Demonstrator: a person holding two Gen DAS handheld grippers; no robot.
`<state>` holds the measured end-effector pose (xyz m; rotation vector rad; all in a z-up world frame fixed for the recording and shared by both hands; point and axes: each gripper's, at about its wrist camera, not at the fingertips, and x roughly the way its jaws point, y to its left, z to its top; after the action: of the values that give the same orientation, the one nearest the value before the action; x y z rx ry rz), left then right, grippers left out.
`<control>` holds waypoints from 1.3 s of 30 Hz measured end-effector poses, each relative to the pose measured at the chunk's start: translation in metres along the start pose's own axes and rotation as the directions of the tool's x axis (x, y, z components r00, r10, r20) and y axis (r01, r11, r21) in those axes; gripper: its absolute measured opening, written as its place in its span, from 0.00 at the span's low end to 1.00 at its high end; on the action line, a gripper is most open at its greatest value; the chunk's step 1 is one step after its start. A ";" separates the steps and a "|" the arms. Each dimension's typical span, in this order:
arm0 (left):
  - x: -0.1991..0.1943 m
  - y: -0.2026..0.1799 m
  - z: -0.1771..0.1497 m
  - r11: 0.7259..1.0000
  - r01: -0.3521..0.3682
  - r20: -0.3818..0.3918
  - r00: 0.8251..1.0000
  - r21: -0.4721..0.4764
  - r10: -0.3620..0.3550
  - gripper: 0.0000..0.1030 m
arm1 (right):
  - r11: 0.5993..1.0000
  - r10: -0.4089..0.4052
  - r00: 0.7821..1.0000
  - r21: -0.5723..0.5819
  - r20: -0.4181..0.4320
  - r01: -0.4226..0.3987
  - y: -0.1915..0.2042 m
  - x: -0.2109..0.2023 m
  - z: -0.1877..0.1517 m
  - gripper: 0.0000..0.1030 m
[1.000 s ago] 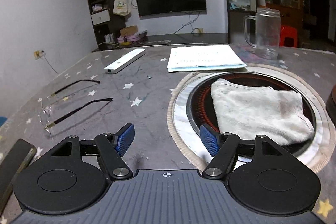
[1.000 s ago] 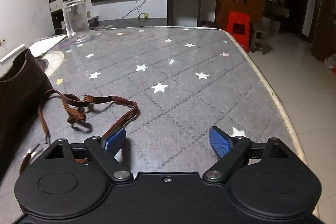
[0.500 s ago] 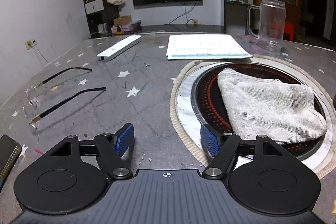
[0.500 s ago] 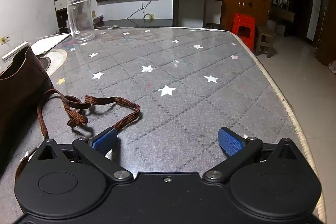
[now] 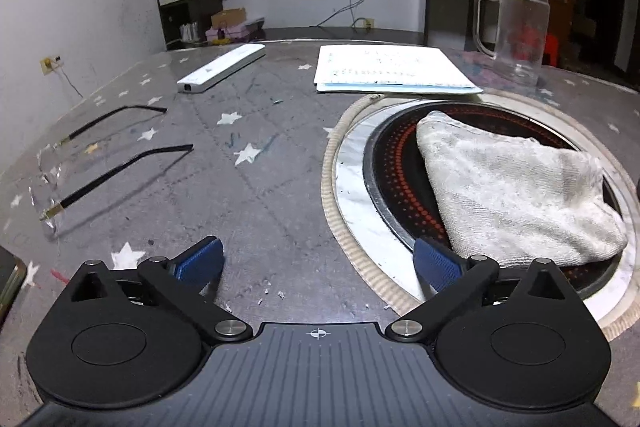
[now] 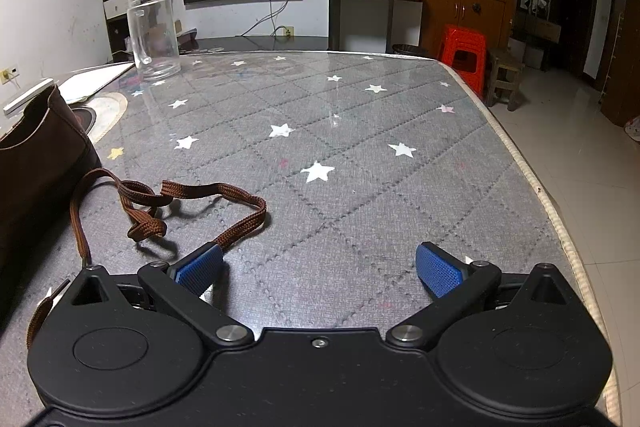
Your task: Lace up shoes with both hands
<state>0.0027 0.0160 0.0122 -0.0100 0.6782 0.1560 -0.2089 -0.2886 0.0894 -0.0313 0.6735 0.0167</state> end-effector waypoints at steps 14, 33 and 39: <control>0.002 0.003 0.002 1.000 0.008 -0.002 1.000 -0.005 -0.008 1.00 | 1.000 0.000 1.000 0.000 0.000 0.000 0.001 0.001 0.000 1.00; 0.005 0.000 0.000 1.000 0.005 0.000 1.000 -0.002 -0.005 1.00 | 1.000 0.000 1.000 -0.001 0.001 0.000 0.000 0.002 0.000 1.00; 0.005 0.000 0.001 1.000 0.005 0.000 1.000 -0.001 -0.005 1.00 | 1.000 0.000 1.000 -0.001 0.001 0.000 0.000 0.002 0.000 1.00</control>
<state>0.0071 0.0166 0.0093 -0.0131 0.6779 0.1516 -0.2074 -0.2886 0.0881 -0.0323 0.6723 0.0170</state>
